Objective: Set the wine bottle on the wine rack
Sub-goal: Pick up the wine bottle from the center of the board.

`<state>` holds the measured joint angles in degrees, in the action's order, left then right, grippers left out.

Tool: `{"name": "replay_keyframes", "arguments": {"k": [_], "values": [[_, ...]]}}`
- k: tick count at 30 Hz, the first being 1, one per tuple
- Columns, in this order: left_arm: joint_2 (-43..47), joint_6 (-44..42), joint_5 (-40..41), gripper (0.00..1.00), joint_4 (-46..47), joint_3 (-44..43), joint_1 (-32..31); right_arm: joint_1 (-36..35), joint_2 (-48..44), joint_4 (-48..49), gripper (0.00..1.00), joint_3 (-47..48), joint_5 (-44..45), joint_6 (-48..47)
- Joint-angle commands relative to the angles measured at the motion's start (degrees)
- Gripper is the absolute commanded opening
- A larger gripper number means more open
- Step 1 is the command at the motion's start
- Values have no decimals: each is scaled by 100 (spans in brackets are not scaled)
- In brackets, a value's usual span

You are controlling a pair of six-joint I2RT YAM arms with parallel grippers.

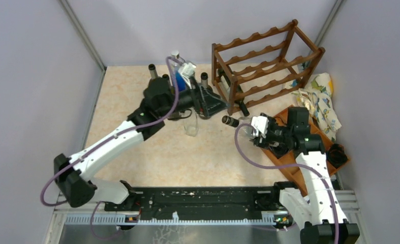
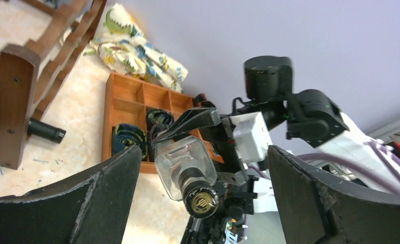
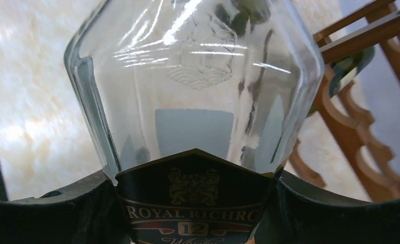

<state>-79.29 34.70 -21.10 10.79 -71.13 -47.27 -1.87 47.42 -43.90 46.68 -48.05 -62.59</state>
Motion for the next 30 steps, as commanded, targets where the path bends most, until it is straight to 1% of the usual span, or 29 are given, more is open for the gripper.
{"name": "replay_keyframes", "arguments": {"k": [1,4,6,8,10,13,15,17,20,25,27,30], "values": [[682,38,-1045,99,-499,130,434,-40,-199,-563,0,791,247,-2545],[799,325,-1978,99,-775,362,709,-41,-202,-1056,0,877,482,-4135],[745,485,-2398,99,-969,470,736,-34,-190,-1324,0,908,567,-5230],[630,636,-2782,99,-1050,533,732,-35,-147,-1549,0,952,559,-6112],[527,659,-2952,98,-1287,514,633,-37,-57,-1777,0,1043,419,-6741],[333,331,-2695,97,-1729,319,253,-46,65,-2039,0,1159,141,-7362],[119,70,-2469,96,-2232,119,-56,-63,112,-2062,0,1178,65,-7598],[-125,-81,-2251,94,-2481,-32,-334,-160,127,-1998,0,1176,45,-7657],[-480,-68,-2111,89,-2486,-119,-629,-315,111,-1871,0,1151,96,-7664],[-921,323,-2361,85,-2073,-211,-857,-521,110,-1735,0,1142,262,-7669],[-1066,349,-2376,82,-2167,-300,-912,-540,114,-1615,0,1159,295,-7592],[-1293,327,-2357,75,-2504,-495,-969,-551,127,-1444,0,1202,303,-7499]]}}
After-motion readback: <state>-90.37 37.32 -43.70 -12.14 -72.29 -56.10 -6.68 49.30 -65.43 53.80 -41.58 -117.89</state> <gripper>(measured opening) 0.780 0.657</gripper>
